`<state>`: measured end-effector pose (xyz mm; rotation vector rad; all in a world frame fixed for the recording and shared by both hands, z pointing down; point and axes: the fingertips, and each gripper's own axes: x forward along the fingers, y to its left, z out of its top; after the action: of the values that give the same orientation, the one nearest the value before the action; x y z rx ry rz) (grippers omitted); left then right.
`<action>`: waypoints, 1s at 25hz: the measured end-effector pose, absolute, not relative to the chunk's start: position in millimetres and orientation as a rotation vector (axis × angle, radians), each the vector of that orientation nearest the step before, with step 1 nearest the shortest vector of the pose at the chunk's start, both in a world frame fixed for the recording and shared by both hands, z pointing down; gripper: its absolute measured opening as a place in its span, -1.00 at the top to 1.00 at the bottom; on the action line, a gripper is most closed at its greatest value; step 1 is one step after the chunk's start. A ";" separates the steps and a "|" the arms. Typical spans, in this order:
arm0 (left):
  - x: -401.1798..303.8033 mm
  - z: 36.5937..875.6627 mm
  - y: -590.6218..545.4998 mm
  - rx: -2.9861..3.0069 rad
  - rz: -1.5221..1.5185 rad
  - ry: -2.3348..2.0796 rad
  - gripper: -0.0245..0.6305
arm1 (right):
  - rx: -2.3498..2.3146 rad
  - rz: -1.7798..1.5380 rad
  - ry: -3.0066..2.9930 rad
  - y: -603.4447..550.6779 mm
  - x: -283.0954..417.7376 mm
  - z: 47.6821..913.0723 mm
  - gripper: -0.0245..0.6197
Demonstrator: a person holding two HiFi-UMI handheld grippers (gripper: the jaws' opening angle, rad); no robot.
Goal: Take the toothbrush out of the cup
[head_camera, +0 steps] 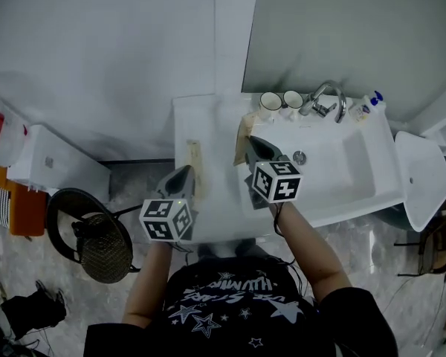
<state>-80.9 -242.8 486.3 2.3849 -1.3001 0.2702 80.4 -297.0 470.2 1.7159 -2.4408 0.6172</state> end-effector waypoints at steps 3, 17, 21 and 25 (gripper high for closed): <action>-90.5 490.6 -237.2 2.377 0.269 -1.293 0.86 | 1.688 0.720 -2.426 -288.3 63.1 485.9 0.84; -127.0 513.3 -220.5 2.368 0.332 -1.264 0.86 | 1.651 1.075 -2.229 -281.0 15.2 570.3 0.84; -133.5 519.6 -219.8 2.361 0.349 -1.250 0.86 | 1.704 1.120 -2.143 -289.9 16.0 589.0 0.84; -140.1 523.3 -221.8 2.360 0.359 -1.240 0.86 | 1.732 1.154 -2.065 -296.8 15.9 604.0 0.84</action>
<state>-140.1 -221.8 523.3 2.3596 -1.2396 0.3585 15.9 -296.8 604.0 1.7317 -2.0645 1.1539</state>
